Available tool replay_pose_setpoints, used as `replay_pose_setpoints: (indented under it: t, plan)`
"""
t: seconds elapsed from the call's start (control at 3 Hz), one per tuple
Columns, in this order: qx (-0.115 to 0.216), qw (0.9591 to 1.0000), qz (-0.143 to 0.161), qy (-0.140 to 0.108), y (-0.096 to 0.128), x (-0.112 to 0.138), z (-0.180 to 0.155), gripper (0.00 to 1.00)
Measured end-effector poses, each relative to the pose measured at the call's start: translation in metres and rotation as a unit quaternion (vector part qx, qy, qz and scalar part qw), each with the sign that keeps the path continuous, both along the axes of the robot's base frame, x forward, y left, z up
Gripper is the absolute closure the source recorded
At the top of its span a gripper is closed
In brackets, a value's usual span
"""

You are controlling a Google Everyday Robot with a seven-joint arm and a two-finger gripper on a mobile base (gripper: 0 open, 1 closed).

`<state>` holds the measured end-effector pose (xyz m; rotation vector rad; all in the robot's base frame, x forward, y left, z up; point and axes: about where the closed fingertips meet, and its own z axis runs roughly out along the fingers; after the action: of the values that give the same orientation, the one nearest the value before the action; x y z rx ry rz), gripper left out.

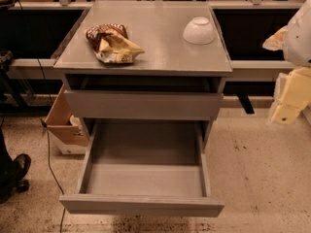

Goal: Close middle drawer

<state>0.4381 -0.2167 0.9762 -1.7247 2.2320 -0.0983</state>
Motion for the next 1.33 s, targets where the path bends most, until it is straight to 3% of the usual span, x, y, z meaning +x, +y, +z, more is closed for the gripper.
replay_pose_setpoints:
  t: [0.67,1.0,1.33]
  plan:
    - [0.011,0.9999,0.002,0.003,0.001,-0.002,-0.018,0.00]
    - [0.031,0.9994,0.009,0.011,0.004,-0.007,-0.058,0.00]
    - [0.052,0.9977,0.040,0.021,0.022,-0.018,-0.131,0.00]
